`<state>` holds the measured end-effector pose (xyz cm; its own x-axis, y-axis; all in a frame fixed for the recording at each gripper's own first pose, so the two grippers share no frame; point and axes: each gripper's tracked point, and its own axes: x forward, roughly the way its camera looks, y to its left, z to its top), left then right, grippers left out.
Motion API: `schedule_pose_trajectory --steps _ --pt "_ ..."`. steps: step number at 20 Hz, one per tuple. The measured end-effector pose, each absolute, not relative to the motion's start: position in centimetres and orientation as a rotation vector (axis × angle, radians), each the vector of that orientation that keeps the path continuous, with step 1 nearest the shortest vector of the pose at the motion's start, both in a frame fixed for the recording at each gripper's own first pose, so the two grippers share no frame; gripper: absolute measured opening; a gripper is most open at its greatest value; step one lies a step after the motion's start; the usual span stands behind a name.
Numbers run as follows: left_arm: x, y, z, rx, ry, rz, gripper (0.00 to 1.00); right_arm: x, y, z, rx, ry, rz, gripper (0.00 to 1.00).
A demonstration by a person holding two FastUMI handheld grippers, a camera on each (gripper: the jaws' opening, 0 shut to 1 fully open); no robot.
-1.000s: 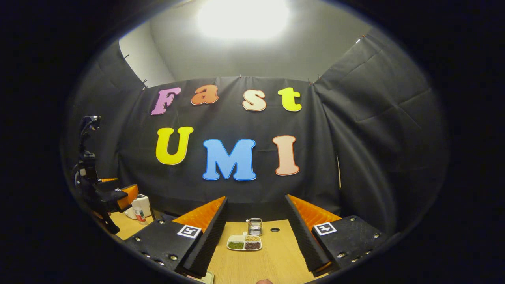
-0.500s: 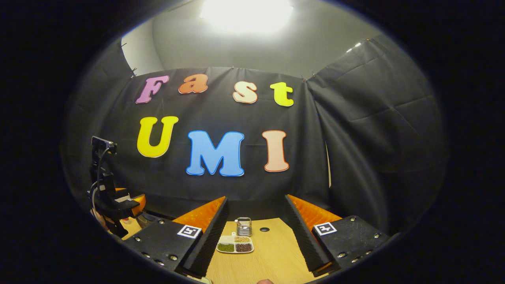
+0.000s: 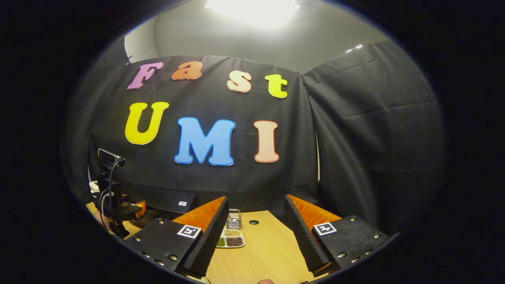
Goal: Open the electric oven with the left hand, put the food in, and close the electric oven.
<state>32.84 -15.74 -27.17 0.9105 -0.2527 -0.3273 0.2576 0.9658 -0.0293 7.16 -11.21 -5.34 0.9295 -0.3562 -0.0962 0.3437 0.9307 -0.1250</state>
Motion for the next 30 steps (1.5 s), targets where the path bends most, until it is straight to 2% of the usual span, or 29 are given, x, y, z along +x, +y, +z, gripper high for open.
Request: schedule_pose_trajectory --steps 1,5,7,8,9,11,12,13,15,16,17,19,20,21,30 --pt "33.0 -15.7 -27.6 0.015 0.341 -0.263 0.91 7.2 -11.2 -5.3 -0.115 0.118 -0.363 0.88" --pt "33.6 -15.9 -28.6 0.014 0.345 -0.255 0.92 6.9 -11.2 -5.3 -0.130 0.122 -0.373 0.88" --pt "33.3 -15.8 -28.6 0.011 0.339 -0.248 1.00 6.9 -11.3 -5.4 -0.128 0.124 -0.376 0.88" --pt "32.9 -15.7 -28.6 0.008 0.341 -0.247 0.97 6.8 -11.3 -5.4 -0.124 0.124 -0.374 0.88" --pt "32.7 -15.7 -28.6 0.002 0.337 -0.247 1.00 6.9 -11.3 -5.4 -0.121 0.125 -0.371 0.88" --pt "31.8 -15.6 -28.5 0.003 0.337 -0.246 1.00 6.9 -11.3 -5.2 -0.120 0.121 -0.361 0.88" --pt "31.3 -15.5 -28.6 0.006 0.342 -0.246 0.97 6.8 -11.2 -5.2 -0.121 0.118 -0.356 0.88" --pt "30.6 -15.3 -28.7 0.007 0.342 -0.244 1.00 6.7 -11.2 -5.0 -0.120 0.115 -0.351 0.88" --pt "29.4 -14.9 -28.8 0.007 0.350 -0.241 0.97 6.6 -11.3 -5.0 -0.114 0.112 -0.341 0.88" --pt "28.9 -14.8 -28.9 0.009 0.356 -0.239 1.00 6.5 -11.4 -5.0 -0.111 0.113 -0.337 0.88" --pt "28.3 -14.7 -29.1 0.011 0.360 -0.238 0.97 6.4 -11.4 -5.1 -0.108 0.114 -0.332 0.88" --pt "27.3 -14.6 -29.4 0.013 0.375 -0.233 0.97 6.1 -11.6 -5.1 -0.103 0.117 -0.325 0.88" --pt "26.8 -14.5 -29.5 0.015 0.379 -0.231 1.00 5.9 -11.6 -5.2 -0.100 0.119 -0.322 0.88" --pt "26.3 -14.4 -29.7 0.017 0.383 -0.228 0.97 5.7 -11.6 -5.1 -0.099 0.118 -0.319 0.88" --pt "21.9 -13.9 -31.8 0.054 0.429 -0.225 0.97 3.8 -12.1 -5.4 -0.084 0.124 -0.301 0.88"
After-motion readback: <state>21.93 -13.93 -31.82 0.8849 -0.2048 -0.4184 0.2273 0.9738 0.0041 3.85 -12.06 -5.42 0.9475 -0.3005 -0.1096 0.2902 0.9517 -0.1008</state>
